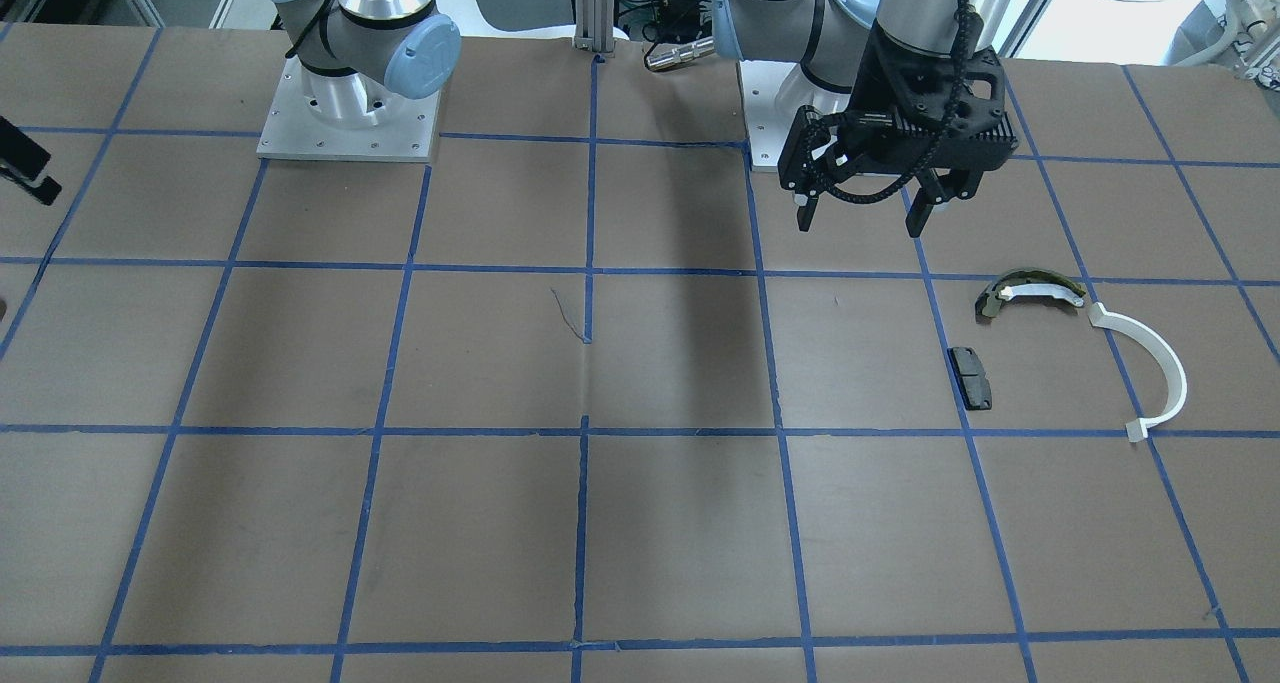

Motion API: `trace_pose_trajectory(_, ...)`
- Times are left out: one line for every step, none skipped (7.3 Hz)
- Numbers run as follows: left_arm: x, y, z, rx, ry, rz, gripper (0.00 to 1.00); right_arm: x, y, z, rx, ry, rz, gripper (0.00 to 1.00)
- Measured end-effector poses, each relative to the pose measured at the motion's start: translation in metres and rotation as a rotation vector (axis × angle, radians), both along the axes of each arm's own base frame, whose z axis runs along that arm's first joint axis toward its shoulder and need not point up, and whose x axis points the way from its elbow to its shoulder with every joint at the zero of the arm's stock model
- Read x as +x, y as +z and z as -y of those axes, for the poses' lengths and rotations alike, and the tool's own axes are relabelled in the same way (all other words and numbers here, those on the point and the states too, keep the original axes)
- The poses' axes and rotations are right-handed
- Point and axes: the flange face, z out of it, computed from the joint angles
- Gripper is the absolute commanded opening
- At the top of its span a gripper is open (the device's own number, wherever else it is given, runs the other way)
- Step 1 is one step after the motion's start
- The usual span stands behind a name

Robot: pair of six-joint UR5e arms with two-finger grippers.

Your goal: Place bearing gear from tray to pile

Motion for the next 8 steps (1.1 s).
trace_pose_trajectory(0.0, 0.0, 0.0, 0.0, 0.0, 0.0, 1.0, -0.039, -0.018, 0.002, -0.023, 0.03, -0.014, 1.0)
trace_pose_trajectory(0.0, 0.0, 0.0, 0.0, 0.0, 0.0, 1.0, -0.076, -0.039, 0.004, -0.041, 0.051, -0.028, 1.0)
trace_pose_trajectory(0.0, 0.0, 0.0, 0.0, 0.0, 0.0, 1.0, -0.108, -0.061, 0.008, -0.053, 0.063, -0.043, 1.0)
trace_pose_trajectory(0.0, 0.0, 0.0, 0.0, 0.0, 0.0, 1.0, -0.132, -0.079, 0.012, -0.058, 0.066, -0.052, 1.0)
trace_pose_trajectory(0.0, 0.0, 0.0, 0.0, 0.0, 0.0, 1.0, -0.15, -0.095, 0.02, -0.058, 0.069, -0.053, 1.0)
trace_pose_trajectory(0.0, 0.0, 0.0, 0.001, 0.0, 0.0, 1.0, -0.168, -0.115, 0.031, -0.056, 0.068, -0.052, 1.0)
trace_pose_trajectory(0.0, 0.0, 0.0, 0.001, 0.0, 0.0, 1.0, -0.184, -0.135, 0.042, -0.051, 0.062, -0.048, 1.0)
trace_pose_trajectory(0.0, 0.0, 0.0, 0.0, 0.0, 0.0, 1.0, -0.196, -0.154, 0.051, -0.045, 0.061, -0.041, 1.0)
